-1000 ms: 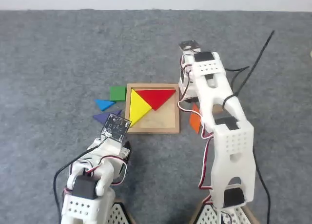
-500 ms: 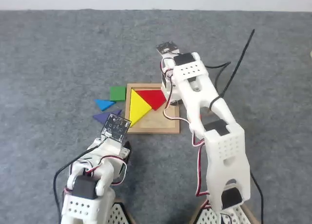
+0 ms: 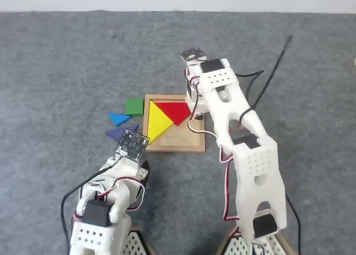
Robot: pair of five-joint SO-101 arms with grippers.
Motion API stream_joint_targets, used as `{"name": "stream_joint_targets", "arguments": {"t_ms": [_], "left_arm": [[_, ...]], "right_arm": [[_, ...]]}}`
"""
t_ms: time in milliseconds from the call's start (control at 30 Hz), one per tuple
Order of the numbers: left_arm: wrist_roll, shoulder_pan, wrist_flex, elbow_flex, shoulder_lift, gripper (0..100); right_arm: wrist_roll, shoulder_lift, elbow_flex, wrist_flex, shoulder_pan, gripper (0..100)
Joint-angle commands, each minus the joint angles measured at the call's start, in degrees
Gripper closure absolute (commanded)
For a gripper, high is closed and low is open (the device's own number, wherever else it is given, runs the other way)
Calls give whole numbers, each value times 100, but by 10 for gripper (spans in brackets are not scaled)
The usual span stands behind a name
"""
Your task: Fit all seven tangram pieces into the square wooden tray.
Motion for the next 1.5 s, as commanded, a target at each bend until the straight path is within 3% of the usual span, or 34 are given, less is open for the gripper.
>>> {"name": "stream_joint_targets", "arguments": {"t_ms": [0, 267, 500, 833, 1467], "left_arm": [[53, -44, 18, -66, -97, 884], [53, -44, 18, -66, -97, 884], [53, -44, 18, -66, -97, 884], [53, -44, 18, -66, -97, 884], [53, -44, 18, -66, -97, 884]], "right_arm": [[9, 84, -62, 4, 84, 834], [0, 119, -53, 31, 13, 905], [-237, 92, -44, 163, -312, 910], [-378, 119, -44, 180, -338, 720], [-413, -286, -185, 479, -567, 742]]}}
